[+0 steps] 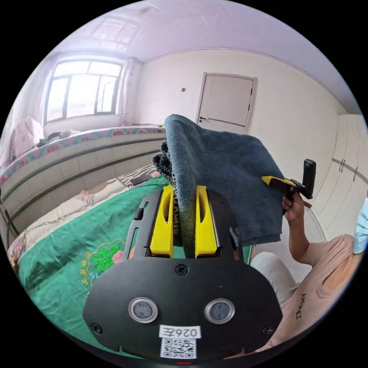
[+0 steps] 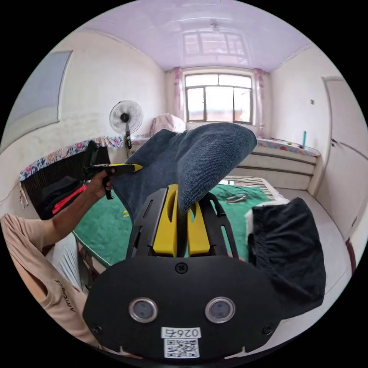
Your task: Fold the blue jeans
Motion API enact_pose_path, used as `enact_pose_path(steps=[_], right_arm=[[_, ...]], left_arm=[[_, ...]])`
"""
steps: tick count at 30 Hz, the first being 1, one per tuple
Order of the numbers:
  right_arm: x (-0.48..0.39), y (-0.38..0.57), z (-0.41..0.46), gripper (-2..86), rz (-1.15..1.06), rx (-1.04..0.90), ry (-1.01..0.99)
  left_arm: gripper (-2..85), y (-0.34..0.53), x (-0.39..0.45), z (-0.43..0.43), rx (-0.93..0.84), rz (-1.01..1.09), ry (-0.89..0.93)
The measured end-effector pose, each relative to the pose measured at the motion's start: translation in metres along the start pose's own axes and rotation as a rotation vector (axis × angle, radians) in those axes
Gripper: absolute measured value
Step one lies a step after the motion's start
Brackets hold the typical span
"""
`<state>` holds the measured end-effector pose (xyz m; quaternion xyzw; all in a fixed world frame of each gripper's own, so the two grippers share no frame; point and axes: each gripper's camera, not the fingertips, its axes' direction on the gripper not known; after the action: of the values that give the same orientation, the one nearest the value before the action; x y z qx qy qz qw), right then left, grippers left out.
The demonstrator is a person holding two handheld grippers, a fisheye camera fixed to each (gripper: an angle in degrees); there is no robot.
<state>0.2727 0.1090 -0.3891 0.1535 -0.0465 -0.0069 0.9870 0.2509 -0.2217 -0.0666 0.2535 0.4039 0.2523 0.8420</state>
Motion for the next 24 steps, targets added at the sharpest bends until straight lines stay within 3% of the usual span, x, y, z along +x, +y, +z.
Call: enact_pose_path(steps=[5, 8, 9, 11, 14, 16, 20, 24], right_arm=[[0.109, 0.061, -0.055, -0.9, 0.26, 0.115, 0.203], [0.174, 0.126, -0.062, -0.5, 0.5, 0.137, 0.323], [0.196, 0.155, -0.054, -0.2, 0.586, 0.107, 0.388], [0.226, 0.194, -0.031, 1.1, 0.721, -0.036, 0.47], [0.232, 0.236, -0.038, 1.9, 0.67, 0.06, 0.306], [0.228, 0.251, -0.052, 1.8, 0.654, 0.058, 0.224], [0.179, 0.269, -0.1, 0.2, 0.571, 0.195, 0.369], [0.123, 0.238, -0.084, -0.8, 0.248, 0.246, 0.503]], left_arm=[[8.5, -0.083, 0.082, 0.187, -0.08, 0.13, 0.19], [6.5, -0.082, 0.101, 0.331, -0.239, -0.016, 0.366], [2.7, -0.068, 0.101, 0.382, -0.358, -0.125, 0.388], [0.1, -0.044, 0.1, 0.423, -0.419, -0.241, 0.45], [-0.7, -0.017, 0.095, 0.414, -0.289, -0.305, 0.551], [-0.9, -0.01, 0.099, 0.387, -0.193, -0.282, 0.495], [-1.0, -0.01, 0.153, 0.337, -0.018, -0.075, 0.324], [-1.0, -0.008, 0.24, 0.367, -0.149, 0.19, 0.245]])
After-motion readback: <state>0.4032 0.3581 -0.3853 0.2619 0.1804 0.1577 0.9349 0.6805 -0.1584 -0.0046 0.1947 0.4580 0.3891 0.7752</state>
